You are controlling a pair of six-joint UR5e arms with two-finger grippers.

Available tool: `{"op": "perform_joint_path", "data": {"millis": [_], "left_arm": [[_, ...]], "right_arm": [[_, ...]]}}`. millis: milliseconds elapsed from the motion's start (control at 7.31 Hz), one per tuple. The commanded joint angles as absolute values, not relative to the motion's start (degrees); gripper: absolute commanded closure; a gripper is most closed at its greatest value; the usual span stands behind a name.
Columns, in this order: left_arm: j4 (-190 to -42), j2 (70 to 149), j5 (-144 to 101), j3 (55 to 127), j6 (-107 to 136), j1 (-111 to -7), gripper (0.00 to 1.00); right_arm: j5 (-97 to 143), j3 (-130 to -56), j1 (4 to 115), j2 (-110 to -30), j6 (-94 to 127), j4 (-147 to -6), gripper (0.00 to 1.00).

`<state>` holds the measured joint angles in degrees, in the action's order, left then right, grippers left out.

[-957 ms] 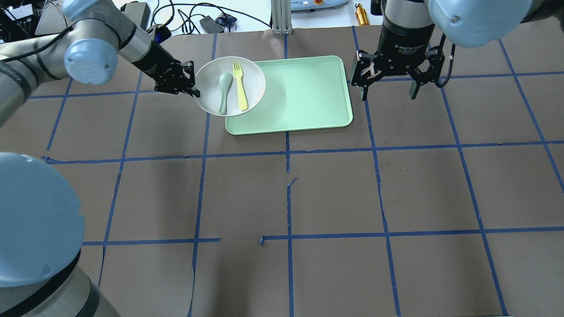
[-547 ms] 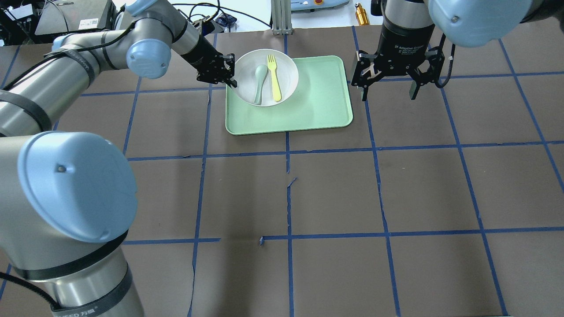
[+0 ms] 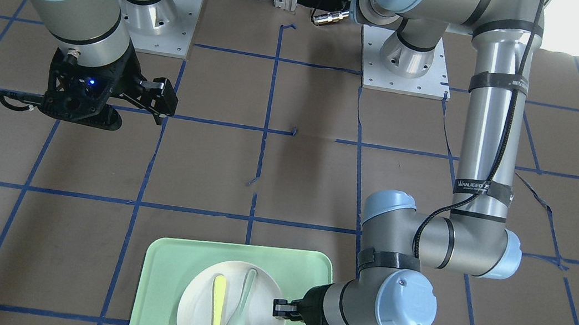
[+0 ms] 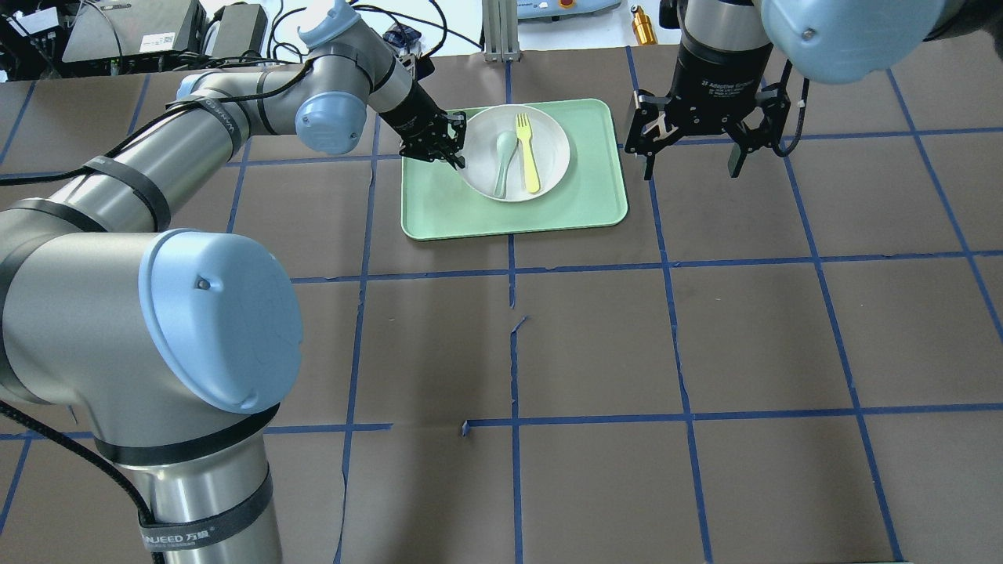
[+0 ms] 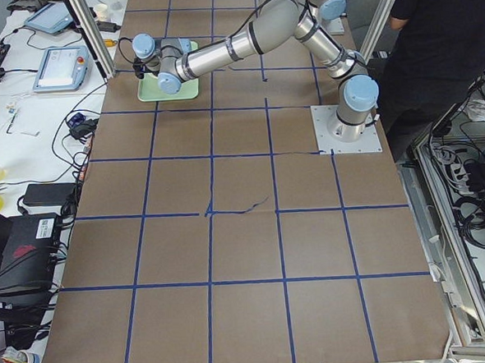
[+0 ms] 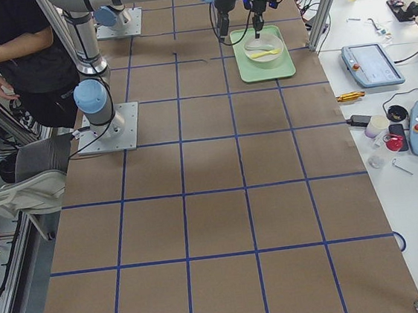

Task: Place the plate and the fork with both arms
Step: 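Lift the white plate with the left gripper and lower it onto the green tray, then open the left gripper and withdraw it while the right gripper reaches toward the yellow fork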

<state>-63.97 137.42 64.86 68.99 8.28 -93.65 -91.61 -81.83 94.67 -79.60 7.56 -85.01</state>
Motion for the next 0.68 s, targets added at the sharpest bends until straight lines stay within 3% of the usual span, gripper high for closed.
{"op": "perform_joint_path", "data": {"millis": [0,137,274,547], "left_arm": [[-63.7,137.5,65.0,69.6,10.1,-94.6,1.0],[-61.3,137.3,65.0,70.5,9.4,-94.6,0.37],[-58.4,136.7,65.0,71.4,9.2,-94.6,0.0],[-59.8,132.6,67.6,71.9,7.1,-93.6,0.0]], "right_arm": [[-91.6,-81.8,94.7,-79.5,7.6,-85.1,0.0],[-91.6,-81.8,94.7,-79.5,7.6,-85.1,0.0],[-91.5,-81.7,94.7,-78.9,7.7,-85.2,0.0],[-91.1,-81.6,94.8,-75.9,8.3,-94.8,0.0]]}}
